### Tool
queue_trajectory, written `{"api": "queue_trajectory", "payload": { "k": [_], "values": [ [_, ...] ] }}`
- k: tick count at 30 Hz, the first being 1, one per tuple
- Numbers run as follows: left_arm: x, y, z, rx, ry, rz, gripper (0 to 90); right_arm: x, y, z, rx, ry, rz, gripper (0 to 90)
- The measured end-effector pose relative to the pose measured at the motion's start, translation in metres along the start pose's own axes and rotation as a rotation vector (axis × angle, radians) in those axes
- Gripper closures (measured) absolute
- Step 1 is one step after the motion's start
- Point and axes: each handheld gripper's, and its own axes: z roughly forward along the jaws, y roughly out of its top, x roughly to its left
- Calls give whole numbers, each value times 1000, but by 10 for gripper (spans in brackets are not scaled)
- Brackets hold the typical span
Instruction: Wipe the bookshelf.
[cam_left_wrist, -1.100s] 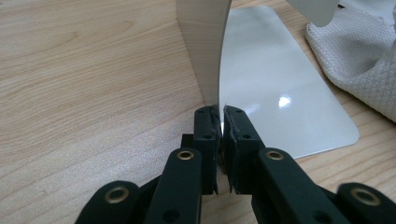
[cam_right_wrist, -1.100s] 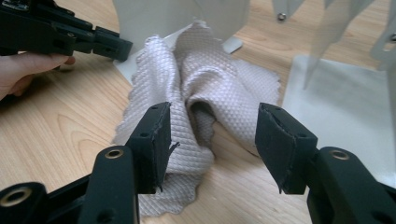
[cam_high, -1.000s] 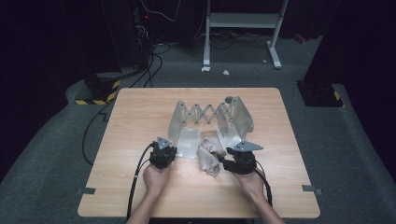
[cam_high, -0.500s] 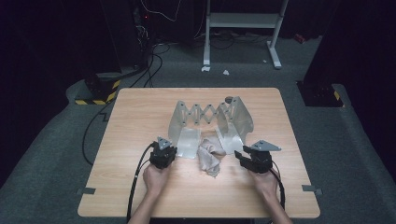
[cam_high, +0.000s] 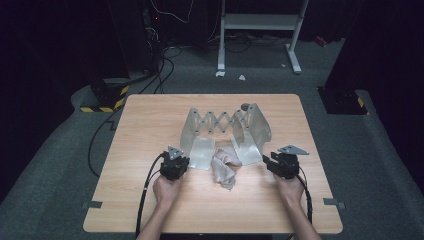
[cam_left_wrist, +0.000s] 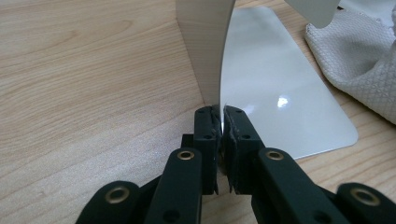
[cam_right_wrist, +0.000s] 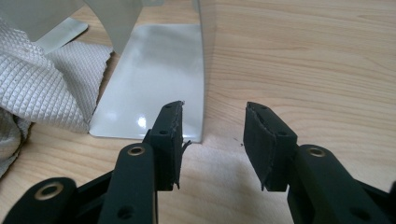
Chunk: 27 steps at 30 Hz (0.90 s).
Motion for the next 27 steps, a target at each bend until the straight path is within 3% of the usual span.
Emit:
{"api": "queue_trajectory", "payload": {
  "k": [4, 13, 16, 18, 22, 27],
  "values": [
    [-2, 0, 0, -2, 14, 15, 835, 0, 6, 10, 5, -12, -15, 584],
    [4, 2, 3, -4, 22, 9, 843, 0, 7, 27, 35, -17, -9, 600],
    [5, 3, 3, -4, 22, 2, 845, 3, 9, 30, 44, -34, -52, 599],
    [4, 4, 3, 3, 40, 19, 834, 6, 9, 32, 69, -40, -76, 580],
    [5, 5, 2, 18, 36, -9, 681, 7, 10, 33, 79, -36, -70, 571],
    [2, 2, -5, 25, 18, -7, 518, 7, 10, 33, 79, -42, -65, 597]
  ]
}}
